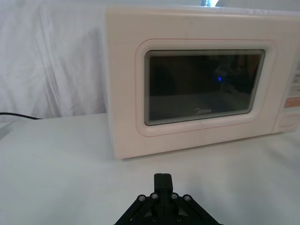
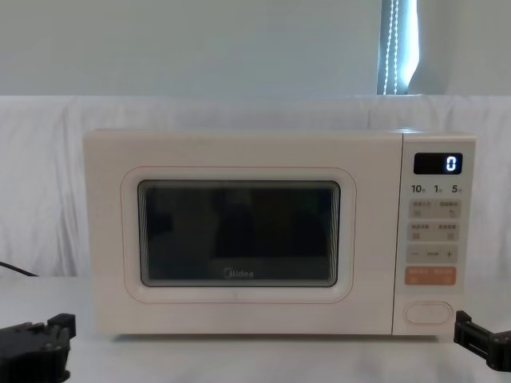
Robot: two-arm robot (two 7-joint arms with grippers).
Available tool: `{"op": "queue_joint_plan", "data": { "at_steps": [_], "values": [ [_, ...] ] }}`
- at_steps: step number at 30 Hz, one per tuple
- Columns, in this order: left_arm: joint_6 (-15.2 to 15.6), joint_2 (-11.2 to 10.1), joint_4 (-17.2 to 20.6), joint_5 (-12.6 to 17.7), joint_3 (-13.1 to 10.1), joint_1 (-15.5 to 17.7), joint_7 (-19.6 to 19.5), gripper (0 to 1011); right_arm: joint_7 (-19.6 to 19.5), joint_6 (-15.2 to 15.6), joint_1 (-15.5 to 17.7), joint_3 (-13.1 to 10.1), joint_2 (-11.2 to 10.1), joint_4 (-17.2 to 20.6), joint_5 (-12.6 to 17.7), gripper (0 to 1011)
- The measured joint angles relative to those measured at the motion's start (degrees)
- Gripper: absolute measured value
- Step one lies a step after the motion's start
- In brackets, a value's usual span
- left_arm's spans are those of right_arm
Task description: Press the button to open the microwave door with one hand; close the microwave door with the other hand.
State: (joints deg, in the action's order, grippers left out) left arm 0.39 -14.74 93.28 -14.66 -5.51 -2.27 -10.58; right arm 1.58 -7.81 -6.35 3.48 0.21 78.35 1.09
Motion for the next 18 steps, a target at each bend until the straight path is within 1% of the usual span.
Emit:
{"op": "queue_joint_plan", "data": {
  "at_steps": [5,14,18],
  "values": [
    [-0.8,0.1,-1.5,0.1,0.4,0.8,-0.2,0,0.0,0.0,0.0,0.0,0.0,0.0,0.0,1002],
    [-2.3,0.5,-5.7,0.8,0.6,3.6,-1.1,0,0.0,0.0,0.0,0.0,0.0,0.0,0.0,1002],
    [-2.6,0.7,-6.6,1.1,0.6,4.4,-1.3,0,0.0,0.0,0.0,0.0,0.0,0.0,0.0,1002]
  ]
}}
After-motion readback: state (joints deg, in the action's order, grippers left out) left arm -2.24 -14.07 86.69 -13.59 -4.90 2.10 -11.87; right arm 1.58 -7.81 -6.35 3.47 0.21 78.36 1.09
